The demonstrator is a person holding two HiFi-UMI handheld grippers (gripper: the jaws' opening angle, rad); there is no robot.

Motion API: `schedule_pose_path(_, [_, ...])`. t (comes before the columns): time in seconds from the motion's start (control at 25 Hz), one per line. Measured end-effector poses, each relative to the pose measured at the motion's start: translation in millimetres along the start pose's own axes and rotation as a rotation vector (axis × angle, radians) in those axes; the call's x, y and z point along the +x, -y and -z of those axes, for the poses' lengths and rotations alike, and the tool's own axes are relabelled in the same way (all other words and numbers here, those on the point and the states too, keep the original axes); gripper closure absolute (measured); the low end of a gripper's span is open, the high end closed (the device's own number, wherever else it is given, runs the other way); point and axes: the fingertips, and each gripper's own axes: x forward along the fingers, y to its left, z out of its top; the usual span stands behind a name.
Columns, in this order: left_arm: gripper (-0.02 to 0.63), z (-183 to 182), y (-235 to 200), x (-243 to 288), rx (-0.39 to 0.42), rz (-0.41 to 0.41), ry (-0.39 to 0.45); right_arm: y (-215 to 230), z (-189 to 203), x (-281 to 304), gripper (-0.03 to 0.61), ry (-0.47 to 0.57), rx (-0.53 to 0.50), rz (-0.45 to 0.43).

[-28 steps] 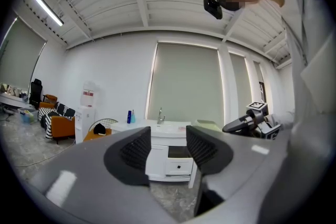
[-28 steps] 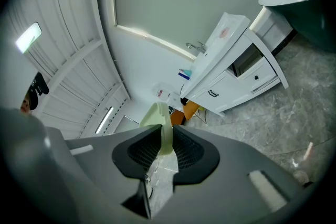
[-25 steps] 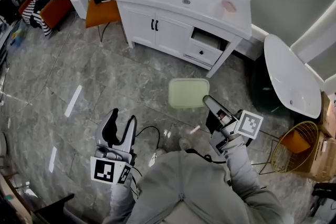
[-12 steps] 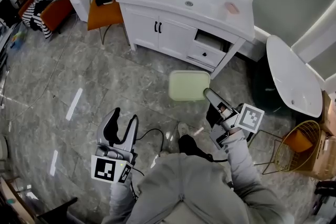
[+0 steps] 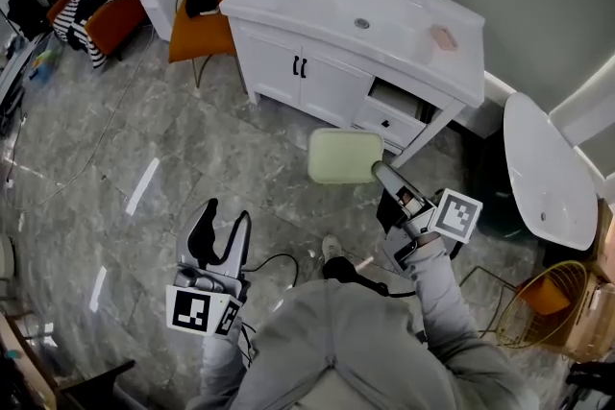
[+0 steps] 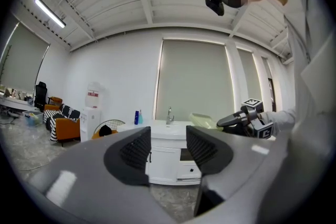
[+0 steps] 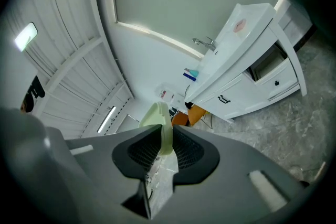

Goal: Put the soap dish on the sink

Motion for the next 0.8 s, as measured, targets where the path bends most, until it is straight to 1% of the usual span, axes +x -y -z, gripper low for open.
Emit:
schedule_pose_path(0.32, [0.388, -9, 0, 85, 0.016, -0.058, 0.006, 39, -63, 43, 0.512, -0.061, 0.028, -0.016])
schedule_pose_path(0.44, [0.388, -12, 1, 112, 0.01, -0.075, 0.008, 50, -84, 57, 0.512, -0.079, 0.032, -0.026])
schedule_pose_path(0.6, [0.388, -14, 2, 135, -0.002, -0.106, 0.007, 62, -105, 67, 0.511, -0.099, 0.045, -0.032])
schedule_pose_path(0.8, [0.388, -15, 0, 157, 0.004, -0.115, -0.014, 74, -126, 80, 0.512, -0.093, 0.067, -0.037])
